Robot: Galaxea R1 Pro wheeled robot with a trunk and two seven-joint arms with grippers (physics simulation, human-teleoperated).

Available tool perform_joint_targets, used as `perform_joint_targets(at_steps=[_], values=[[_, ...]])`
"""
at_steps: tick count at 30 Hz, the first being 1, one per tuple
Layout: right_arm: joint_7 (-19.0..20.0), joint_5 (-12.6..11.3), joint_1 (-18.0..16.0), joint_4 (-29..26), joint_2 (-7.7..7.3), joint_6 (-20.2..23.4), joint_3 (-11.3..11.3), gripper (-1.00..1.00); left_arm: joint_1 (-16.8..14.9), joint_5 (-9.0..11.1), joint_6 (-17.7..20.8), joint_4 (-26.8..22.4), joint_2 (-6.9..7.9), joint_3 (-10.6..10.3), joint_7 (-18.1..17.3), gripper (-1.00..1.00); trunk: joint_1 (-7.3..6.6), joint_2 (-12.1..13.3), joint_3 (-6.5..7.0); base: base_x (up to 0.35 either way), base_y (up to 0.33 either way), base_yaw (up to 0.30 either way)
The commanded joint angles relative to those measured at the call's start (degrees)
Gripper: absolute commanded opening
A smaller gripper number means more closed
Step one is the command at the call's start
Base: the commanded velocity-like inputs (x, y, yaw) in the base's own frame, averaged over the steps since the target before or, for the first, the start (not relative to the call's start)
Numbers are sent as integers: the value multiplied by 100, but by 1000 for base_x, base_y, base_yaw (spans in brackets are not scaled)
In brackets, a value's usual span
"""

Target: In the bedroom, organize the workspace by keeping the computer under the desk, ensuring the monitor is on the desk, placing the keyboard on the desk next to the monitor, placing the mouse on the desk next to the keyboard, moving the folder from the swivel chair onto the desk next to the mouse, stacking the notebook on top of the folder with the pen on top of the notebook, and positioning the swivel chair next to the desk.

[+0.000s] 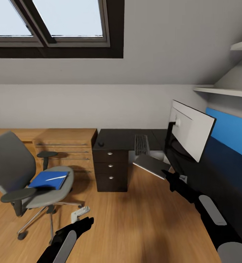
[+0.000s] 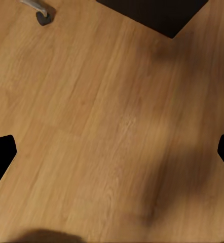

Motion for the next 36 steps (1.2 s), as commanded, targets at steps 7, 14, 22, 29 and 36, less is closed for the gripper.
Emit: perform_joint_targets(at_steps=[7,14,22,29,36], values=[[20,-27,-5,2,0,36,-12,-100,-4,59,7,-8,1,-10,57,100,3,-4,-6,323,6,0],[16,-19,-5,-5,8,36,-5,-100,-4,59,7,57,1,-13,58,100,3,-4,-6,324,1,0],[8,-11,-5,-7,7,35,-2,-100,-4,49,-1,103,7,-186,70,100,3,-4,-6,324,0,0],[5,-11,-5,-15,1,44,-3,-100,-4,42,0,106,8,-263,67,100,3,-4,-6,267,0,0],[5,-11,-5,-16,0,45,-3,-100,-4,42,0,106,10,-268,64,100,-19,37,12,43,0,0]])
